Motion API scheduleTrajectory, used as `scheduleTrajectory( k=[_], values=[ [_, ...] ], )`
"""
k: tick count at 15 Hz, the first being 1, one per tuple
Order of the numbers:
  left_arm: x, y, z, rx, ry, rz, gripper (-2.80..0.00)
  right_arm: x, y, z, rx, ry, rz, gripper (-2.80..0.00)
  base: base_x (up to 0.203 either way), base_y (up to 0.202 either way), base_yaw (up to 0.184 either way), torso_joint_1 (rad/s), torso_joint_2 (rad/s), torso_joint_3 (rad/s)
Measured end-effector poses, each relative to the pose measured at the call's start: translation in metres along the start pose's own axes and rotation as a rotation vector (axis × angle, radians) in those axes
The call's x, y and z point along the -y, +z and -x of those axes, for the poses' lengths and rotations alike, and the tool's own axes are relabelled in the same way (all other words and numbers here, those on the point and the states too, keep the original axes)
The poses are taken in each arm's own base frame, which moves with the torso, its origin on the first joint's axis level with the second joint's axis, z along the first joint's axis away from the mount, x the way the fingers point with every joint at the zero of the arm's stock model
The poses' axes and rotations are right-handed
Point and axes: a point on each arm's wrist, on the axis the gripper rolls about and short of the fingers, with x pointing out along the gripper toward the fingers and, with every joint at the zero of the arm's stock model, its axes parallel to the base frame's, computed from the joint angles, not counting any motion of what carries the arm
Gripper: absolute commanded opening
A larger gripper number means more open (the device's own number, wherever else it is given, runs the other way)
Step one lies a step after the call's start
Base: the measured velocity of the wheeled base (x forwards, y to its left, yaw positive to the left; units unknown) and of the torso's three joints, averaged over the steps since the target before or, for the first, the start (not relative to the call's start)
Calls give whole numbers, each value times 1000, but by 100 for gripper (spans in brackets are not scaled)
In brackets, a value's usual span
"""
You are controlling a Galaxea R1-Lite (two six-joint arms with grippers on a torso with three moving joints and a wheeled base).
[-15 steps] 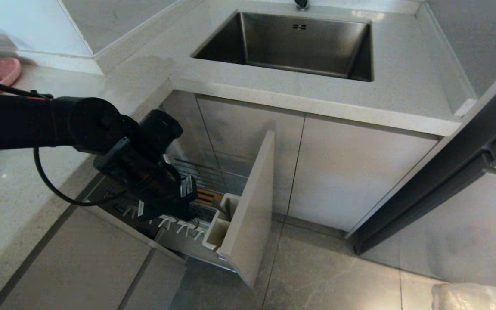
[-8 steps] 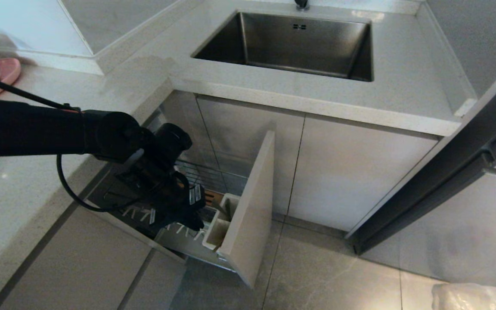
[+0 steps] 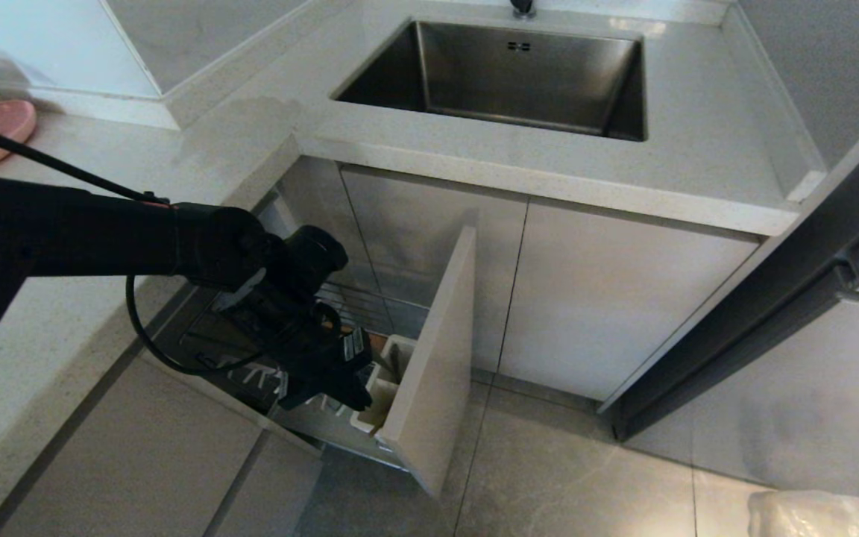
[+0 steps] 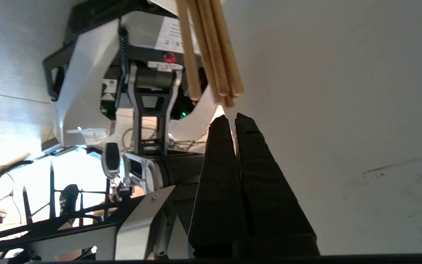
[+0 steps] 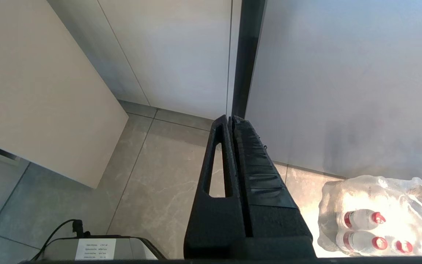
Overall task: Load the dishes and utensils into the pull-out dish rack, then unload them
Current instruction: Take the chopsticks out of the cupboard
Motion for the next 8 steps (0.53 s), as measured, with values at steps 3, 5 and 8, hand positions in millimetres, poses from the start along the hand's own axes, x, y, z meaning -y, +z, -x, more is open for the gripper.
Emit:
scheduleTrajectory(
  k=[3,5,8],
  values=[
    [-1,1,-5,-12,10,3,-280,0,0,0,0,0,0,-280,0,0,0,0,0,0],
    [-3,3,-13,-24,31,5,-280,0,0,0,0,0,0,-280,0,0,0,0,0,0],
    [-6,8,-25,-36,59,9,-280,0,0,0,0,0,0,-280,0,0,0,0,0,0]
  ],
)
